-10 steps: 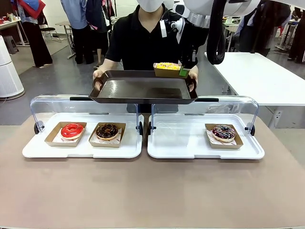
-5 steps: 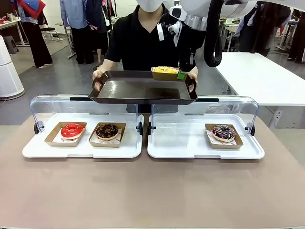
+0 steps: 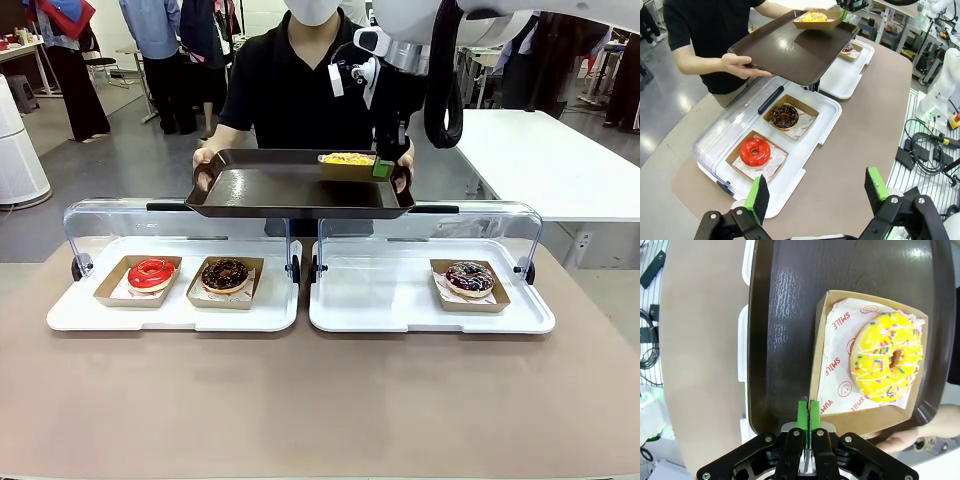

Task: Provide the desired donut to the person.
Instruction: Place the picked Paper togo box onto the Handle tray extended by the person.

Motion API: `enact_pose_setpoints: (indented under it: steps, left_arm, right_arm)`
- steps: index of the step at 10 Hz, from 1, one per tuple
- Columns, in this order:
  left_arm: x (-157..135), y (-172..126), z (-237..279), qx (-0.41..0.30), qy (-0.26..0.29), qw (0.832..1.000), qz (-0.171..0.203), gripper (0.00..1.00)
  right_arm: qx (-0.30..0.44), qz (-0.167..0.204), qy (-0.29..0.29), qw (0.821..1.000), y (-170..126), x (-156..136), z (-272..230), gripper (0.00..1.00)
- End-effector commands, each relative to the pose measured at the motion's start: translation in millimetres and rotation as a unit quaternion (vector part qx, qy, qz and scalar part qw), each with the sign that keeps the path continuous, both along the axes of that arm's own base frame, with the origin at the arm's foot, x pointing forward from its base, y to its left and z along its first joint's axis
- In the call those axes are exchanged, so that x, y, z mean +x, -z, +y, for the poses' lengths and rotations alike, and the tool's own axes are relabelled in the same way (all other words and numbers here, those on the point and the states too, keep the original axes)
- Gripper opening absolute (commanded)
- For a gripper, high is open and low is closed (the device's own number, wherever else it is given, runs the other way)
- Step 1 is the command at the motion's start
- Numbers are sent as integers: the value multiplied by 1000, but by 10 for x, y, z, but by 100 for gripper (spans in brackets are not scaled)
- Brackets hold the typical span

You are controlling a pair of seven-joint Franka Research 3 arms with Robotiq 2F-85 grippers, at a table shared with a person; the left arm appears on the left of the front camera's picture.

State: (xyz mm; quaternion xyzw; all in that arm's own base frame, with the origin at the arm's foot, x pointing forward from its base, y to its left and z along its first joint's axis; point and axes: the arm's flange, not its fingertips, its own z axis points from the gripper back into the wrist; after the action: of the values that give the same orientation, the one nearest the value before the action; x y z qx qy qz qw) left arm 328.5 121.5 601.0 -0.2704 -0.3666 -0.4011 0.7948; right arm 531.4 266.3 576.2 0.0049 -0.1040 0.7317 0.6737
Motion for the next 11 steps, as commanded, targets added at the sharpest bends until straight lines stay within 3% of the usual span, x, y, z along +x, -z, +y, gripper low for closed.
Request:
enact_pose_setpoints:
  steps: [1, 7, 8, 9, 10, 11]
  left_arm:
    - [-3, -12, -7, -4, 2, 1000, 0, 100]
    - [-3, -12, -7, -4, 2, 1000, 0, 100]
    - [-3, -12, -7, -4, 2, 1000, 0, 100]
    - [-3, -12, -7, -4, 2, 1000, 0, 100]
    - [-3, -12, -7, -4, 2, 1000, 0, 100]
    - [-3, -12, -7, -4, 2, 1000, 0, 100]
  right_arm:
    - [3, 9, 9, 1000, 75, 22, -47, 2]
    - [1, 17, 28, 999, 258, 88, -106, 2]
    - [5, 18, 29, 999, 261, 88, -112, 26]
    - [7, 17, 29, 999, 256, 94, -108, 61]
    - [8, 15, 28, 999, 240, 91, -105, 85]
    - [9, 13, 27, 1000, 228, 80, -104, 100]
